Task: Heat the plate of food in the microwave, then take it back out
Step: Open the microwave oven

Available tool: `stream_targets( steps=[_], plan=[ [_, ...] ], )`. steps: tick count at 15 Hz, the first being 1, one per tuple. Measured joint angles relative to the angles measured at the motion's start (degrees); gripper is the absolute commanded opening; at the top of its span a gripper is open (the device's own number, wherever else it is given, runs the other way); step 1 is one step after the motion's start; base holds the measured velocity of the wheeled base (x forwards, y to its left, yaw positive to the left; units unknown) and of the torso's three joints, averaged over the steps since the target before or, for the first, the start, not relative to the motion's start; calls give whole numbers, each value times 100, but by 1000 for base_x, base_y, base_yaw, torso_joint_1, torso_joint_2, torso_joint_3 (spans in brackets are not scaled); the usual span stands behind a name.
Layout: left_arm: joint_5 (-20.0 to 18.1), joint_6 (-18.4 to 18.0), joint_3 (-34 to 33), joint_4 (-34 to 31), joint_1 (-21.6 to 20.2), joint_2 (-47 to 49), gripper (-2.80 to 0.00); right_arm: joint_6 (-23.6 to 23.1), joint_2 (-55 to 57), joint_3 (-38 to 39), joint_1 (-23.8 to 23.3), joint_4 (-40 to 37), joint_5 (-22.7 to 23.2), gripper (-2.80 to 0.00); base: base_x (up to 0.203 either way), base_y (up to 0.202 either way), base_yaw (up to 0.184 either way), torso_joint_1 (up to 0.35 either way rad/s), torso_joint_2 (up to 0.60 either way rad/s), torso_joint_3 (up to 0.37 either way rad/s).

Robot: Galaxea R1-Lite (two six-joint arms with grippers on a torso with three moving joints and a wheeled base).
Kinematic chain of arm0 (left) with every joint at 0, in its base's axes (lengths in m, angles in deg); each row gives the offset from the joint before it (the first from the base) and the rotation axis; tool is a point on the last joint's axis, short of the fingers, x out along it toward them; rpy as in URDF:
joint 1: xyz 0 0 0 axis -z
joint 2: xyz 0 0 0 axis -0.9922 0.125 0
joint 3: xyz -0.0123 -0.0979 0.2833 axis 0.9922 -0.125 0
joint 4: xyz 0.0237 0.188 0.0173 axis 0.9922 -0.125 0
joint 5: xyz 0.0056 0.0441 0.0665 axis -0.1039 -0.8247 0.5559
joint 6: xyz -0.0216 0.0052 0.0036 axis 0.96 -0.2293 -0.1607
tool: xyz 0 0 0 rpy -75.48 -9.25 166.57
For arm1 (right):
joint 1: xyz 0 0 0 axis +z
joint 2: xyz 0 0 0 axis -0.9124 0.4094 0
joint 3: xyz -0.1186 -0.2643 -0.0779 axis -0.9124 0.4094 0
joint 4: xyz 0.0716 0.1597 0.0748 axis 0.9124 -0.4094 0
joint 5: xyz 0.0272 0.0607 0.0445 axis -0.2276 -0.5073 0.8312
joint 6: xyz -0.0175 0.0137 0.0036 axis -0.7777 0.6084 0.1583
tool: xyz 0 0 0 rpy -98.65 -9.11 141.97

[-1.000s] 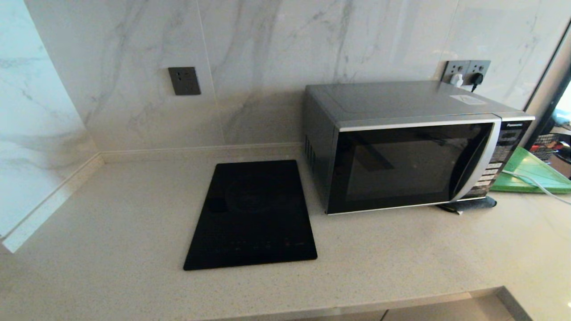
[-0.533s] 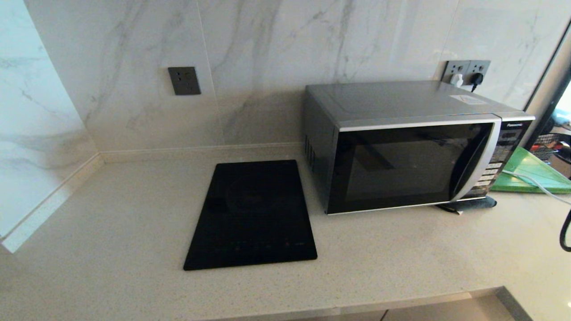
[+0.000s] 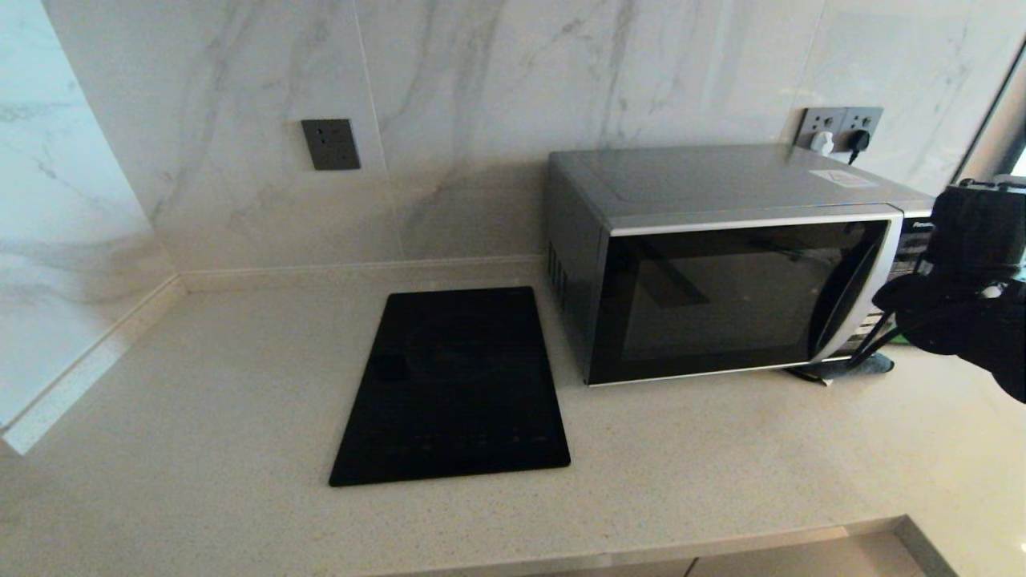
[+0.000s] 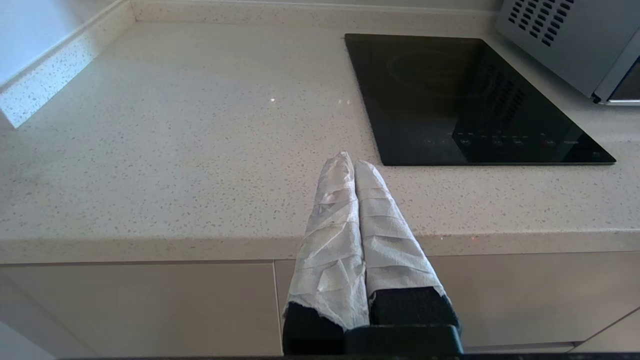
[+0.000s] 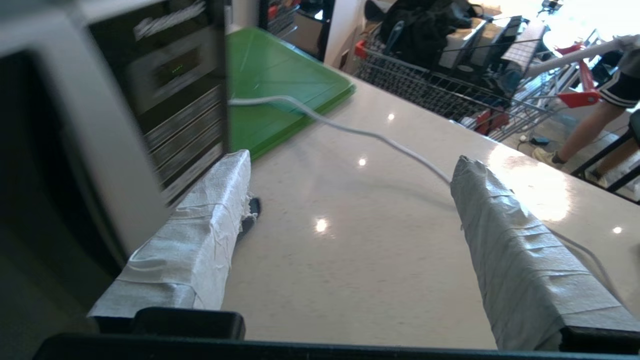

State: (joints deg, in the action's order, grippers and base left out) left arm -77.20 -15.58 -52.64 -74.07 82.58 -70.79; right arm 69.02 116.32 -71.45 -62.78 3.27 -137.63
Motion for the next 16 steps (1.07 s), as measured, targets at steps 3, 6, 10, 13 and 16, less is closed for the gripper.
stream_targets(
  steps=[3, 6, 10, 13, 16],
  plan=[
    [0, 2, 0, 1, 2, 0, -280, -44, 484, -336, 23, 24, 22, 0, 0, 0, 0, 0, 0, 0],
    [-2, -1, 0, 2, 1, 0, -280, -118, 704, -419, 33, 15, 60, 0, 0, 0, 0, 0, 0, 0],
    [-2, 0, 0, 0, 0, 0, -280, -151, 710, -385, 172, -15, 175, 0, 0, 0, 0, 0, 0, 0],
    [0, 0, 0, 2, 0, 0, -280, -139, 641, -358, 418, -24, 181, 0, 0, 0, 0, 0, 0, 0],
    [-2, -2, 0, 2, 2, 0, -280, -110, 667, -347, 615, -22, 188, 0, 0, 0, 0, 0, 0, 0]
  ],
)
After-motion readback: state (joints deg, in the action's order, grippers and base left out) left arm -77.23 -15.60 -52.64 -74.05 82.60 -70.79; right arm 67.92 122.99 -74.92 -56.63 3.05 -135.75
